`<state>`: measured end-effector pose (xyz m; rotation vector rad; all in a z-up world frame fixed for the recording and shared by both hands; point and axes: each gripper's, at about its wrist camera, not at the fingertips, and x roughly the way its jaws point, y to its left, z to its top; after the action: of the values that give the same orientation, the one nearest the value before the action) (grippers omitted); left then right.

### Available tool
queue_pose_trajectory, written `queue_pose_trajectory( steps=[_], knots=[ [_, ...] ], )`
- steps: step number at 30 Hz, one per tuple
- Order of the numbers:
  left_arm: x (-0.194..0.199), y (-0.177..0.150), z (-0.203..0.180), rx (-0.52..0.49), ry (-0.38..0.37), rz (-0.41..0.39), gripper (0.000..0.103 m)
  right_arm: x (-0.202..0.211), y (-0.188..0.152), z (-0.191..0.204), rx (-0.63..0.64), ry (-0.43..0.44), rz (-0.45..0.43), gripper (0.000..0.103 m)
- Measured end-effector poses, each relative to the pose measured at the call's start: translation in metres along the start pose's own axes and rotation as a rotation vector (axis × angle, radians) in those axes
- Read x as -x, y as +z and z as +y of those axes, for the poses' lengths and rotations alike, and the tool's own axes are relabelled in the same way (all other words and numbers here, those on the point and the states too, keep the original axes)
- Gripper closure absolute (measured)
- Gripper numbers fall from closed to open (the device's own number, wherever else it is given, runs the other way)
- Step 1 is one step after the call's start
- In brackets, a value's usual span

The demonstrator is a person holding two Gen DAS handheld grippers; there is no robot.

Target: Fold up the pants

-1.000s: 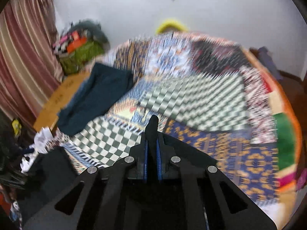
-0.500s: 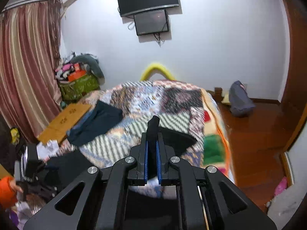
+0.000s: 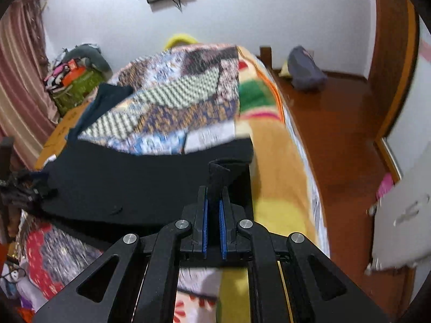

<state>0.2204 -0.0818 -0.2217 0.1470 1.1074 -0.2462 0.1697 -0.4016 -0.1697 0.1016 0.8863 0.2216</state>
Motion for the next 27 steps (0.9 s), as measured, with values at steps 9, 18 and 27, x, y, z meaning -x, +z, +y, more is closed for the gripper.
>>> queue_pose_trajectory(
  steps=[9, 18, 27],
  knots=[
    [0.006, -0.004, 0.005, 0.024, -0.005, -0.032, 0.008, -0.005, -0.037, -0.016, -0.061, -0.109, 0.091, 0.093],
    [0.046, -0.008, 0.065, 0.168, 0.023, -0.143, 0.008, 0.026, -0.003, 0.033, 0.069, -0.151, -0.042, 0.063],
    [0.09, -0.03, 0.171, 0.346, 0.148, -0.233, 0.007, 0.013, 0.043, 0.129, 0.228, 0.064, -0.123, 0.06]
  ],
)
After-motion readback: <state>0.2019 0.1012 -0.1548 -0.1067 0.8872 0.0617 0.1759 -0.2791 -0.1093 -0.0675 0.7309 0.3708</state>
